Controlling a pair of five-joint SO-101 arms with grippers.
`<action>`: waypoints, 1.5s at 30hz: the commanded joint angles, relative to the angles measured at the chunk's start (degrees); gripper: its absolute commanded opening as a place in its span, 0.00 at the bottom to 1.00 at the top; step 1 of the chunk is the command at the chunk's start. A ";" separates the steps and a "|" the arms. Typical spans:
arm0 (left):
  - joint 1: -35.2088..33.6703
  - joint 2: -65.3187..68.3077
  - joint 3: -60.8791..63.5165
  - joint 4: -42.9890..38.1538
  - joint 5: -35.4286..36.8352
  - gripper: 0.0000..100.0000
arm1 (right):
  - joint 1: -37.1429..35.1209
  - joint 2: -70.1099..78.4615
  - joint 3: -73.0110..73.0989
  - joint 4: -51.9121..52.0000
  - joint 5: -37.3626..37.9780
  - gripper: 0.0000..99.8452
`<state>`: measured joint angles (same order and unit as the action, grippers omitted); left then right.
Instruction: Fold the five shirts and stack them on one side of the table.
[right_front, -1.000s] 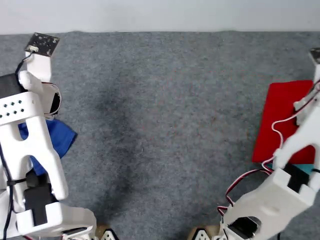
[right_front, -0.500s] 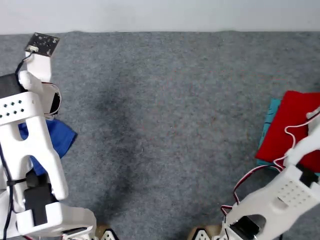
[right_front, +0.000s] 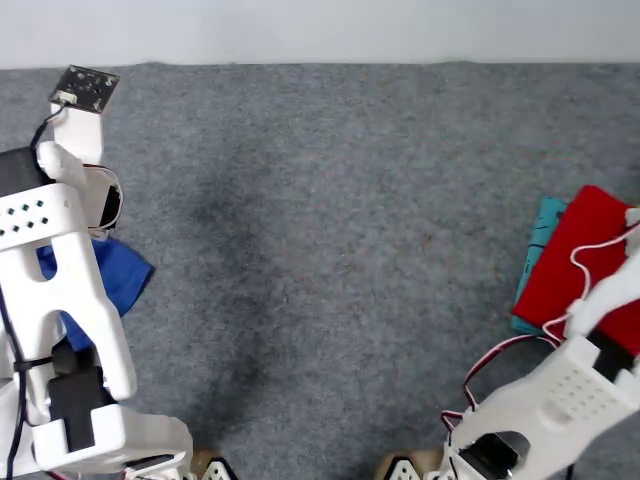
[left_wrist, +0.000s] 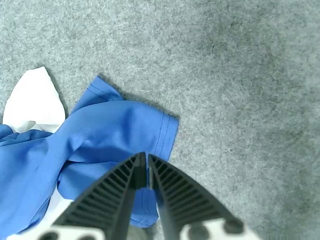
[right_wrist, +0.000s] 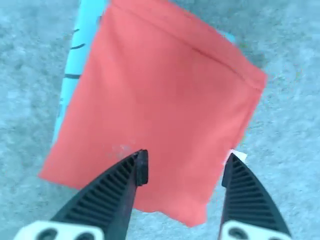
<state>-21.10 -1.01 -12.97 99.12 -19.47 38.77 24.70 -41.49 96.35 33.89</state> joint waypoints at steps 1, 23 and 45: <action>-0.09 -3.25 -0.40 0.44 -0.44 0.01 | -0.92 -2.95 -2.64 0.92 -2.73 0.20; -0.09 -3.34 -0.57 0.70 -0.44 0.01 | -10.68 16.40 -8.18 -11.12 -4.92 0.01; -8.26 -5.10 0.31 0.70 -14.24 0.02 | -16.75 -34.15 33.41 6.55 -13.19 0.01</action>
<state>-26.99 -7.08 -12.88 99.21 -27.03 22.59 0.26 -17.58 100.48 21.32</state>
